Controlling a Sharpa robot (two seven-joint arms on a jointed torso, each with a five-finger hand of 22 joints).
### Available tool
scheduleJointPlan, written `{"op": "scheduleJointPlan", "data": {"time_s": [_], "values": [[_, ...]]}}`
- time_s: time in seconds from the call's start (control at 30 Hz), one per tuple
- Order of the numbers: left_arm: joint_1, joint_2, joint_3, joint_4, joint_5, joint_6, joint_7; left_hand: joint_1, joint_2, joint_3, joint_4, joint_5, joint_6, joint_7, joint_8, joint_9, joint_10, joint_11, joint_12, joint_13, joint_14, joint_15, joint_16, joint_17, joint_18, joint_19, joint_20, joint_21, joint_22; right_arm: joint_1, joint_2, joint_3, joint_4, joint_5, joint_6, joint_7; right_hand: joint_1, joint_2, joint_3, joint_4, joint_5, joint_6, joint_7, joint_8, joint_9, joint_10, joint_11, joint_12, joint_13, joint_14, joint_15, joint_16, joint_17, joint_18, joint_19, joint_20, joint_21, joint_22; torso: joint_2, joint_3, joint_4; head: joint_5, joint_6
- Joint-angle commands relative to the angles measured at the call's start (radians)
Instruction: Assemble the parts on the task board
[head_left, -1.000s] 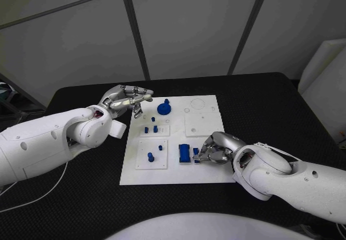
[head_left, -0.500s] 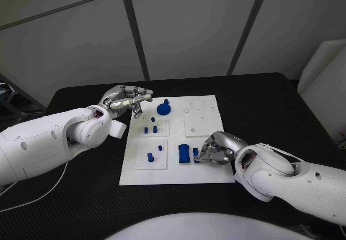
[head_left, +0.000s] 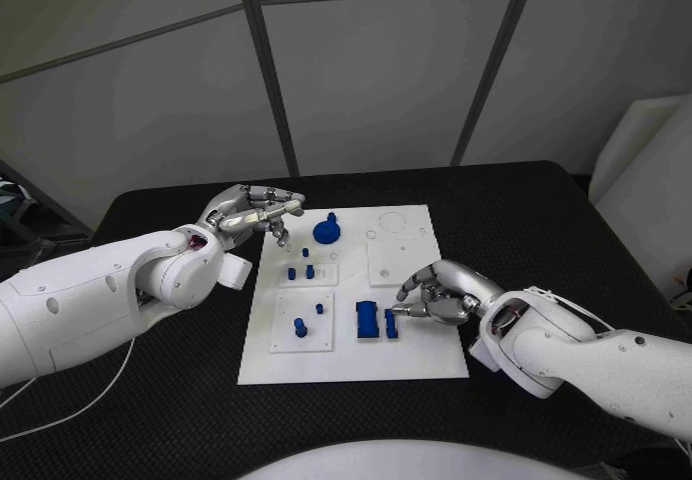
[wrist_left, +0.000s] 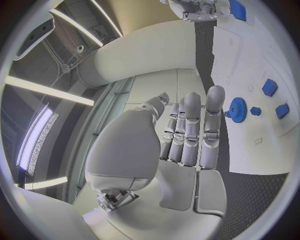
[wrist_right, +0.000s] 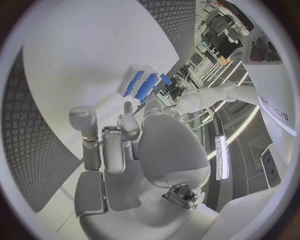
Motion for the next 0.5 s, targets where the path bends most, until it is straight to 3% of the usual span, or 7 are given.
{"op": "scheduleJointPlan", "data": {"time_s": [0.03,0.1,0.13,0.23,0.3,0.4,0.5], "values": [[-0.001,0.003,0.001,-0.013,0.049,0.015,0.053,-0.008,-0.002,-0.017,0.006,0.006,-0.009,0.003,0.007,-0.002,-0.007,0.002,0.006,0.002,-0.029,0.002,-0.022,-0.02,0.05,-0.033,0.004,-0.05,-0.031,0.032,0.009,0.002,-0.075,0.369,0.028,0.271,0.069,0.027,0.016,-0.021,0.005,-0.005,0.008,-0.02,-0.016,-0.14,0.01,-0.282,-0.199,-0.028,0.01,-0.166,-0.151,0.04,-0.116,0.007,-0.182,-0.201,-0.022,-0.0072,-0.0063,0.0,0.025],[-0.002,0.003,0.001,-0.02,0.065,0.007,0.061,-0.003,0.005,-0.025,0.01,0.007,-0.01,0.006,0.009,-0.002,-0.008,0.004,0.009,0.002,-0.069,0.007,-0.059,-0.045,0.05,-0.067,0.009,-0.084,-0.051,0.046,0.02,0.002,-0.116,0.468,0.049,0.318,0.113,0.041,0.02,-0.026,0.002,0.0,0.016,-0.037,-0.032,-0.171,0.015,-0.402,-0.303,-0.109,0.015,-0.392,-0.371,0.037,-0.143,0.018,-0.251,-0.246,-0.03,-0.0121,-0.012,0.0,0.043],[-0.002,0.004,0.001,-0.027,0.078,-0.001,0.066,0.003,0.006,-0.031,0.011,0.006,-0.011,0.007,0.01,-0.003,-0.011,0.008,0.008,0.001,-0.095,0.011,-0.097,-0.069,0.05,-0.095,0.014,-0.113,-0.07,0.055,0.031,0.002,-0.148,0.538,0.064,0.351,0.135,0.042,0.019,-0.024,0.002,0.001,0.02,-0.048,-0.042,-0.192,0.024,-0.475,-0.369,-0.187,0.026,-0.594,-0.555,0.037,-0.164,0.024,-0.296,-0.274,-0.035,-0.016,-0.0165,0.003,0.059],[-0.003,0.014,0.001,-0.047,0.102,-0.022,0.082,0.015,0.011,-0.039,0.018,0.006,-0.018,0.016,0.01,-0.006,-0.026,0.019,-0.01,-0.013,-0.137,0.026,-0.215,-0.143,0.051,-0.159,0.027,-0.189,-0.125,0.077,0.059,0.002,-0.221,0.671,0.089,0.413,0.19,0.041,0.011,-0.017,-0.015,-0.003,0.042,-0.089,-0.077,-0.168,0.056,-0.644,-0.567,-0.238,0.06,-0.807,-0.667,0.042,-0.212,0.053,-0.43,-0.362,-0.045,-0.0239,-0.0222,0.007,0.084],[-0.003,0.03,0.001,-0.072,0.127,-0.041,0.096,0.022,0.013,-0.04,0.025,0.006,-0.028,0.018,0.005,-0.009,-0.034,0.026,-0.034,-0.031,-0.157,0.041,-0.323,-0.202,0.049,-0.203,0.042,-0.248,-0.174,0.093,0.087,0.004,-0.282,0.742,0.104,0.449,0.21,0.058,0.012,-0.005,-0.013,0.007,0.045,-0.108,-0.096,-0.171,0.063,-0.726,-0.671,-0.271,0.073,-0.92,-0.723,0.036,-0.23,0.072,-0.5,-0.409,-0.052,-0.025,-0.0227,0.004,0.102],[-0.004,0.056,0.001,-0.111,0.157,-0.065,0.115,0.028,0.017,-0.036,0.036,0.007,-0.04,0.018,-0.007,-0.013,-0.036,0.038,-0.072,-0.056,-0.192,0.066,-0.464,-0.266,0.042,-0.279,0.068,-0.337,-0.246,0.107,0.131,0.016,-0.366,0.807,0.118,0.487,0.231,0.06,0.01,-0.001,-0.015,0.011,0.05,-0.131,-0.118,-0.165,0.079,-0.785,-0.764,-0.347,0.104,-1.058,-0.799,0.029,-0.286,0.102,-0.595,-0.468,-0.06,-0.0262,-0.0231,0.005,0.111],[-0.005,0.092,0.001,-0.165,0.188,-0.094,0.141,0.032,0.017,-0.036,0.047,0.007,-0.047,0.013,-0.026,-0.015,-0.029,0.052,-0.122,-0.084,-0.22,0.094,-0.588,-0.32,0.042,-0.363,0.104,-0.437,-0.337,0.115,0.189,0.031,-0.468,0.855,0.13,0.526,0.25,0.065,0.009,-0.001,-0.017,0.023,0.053,-0.154,-0.157,-0.144,0.091,-0.847,-0.895,-0.357,0.131,-1.194,-0.903,0.041,-0.304,0.143,-0.702,-0.544,-0.07,-0.0284,-0.0239,0.009,0.119]]}}
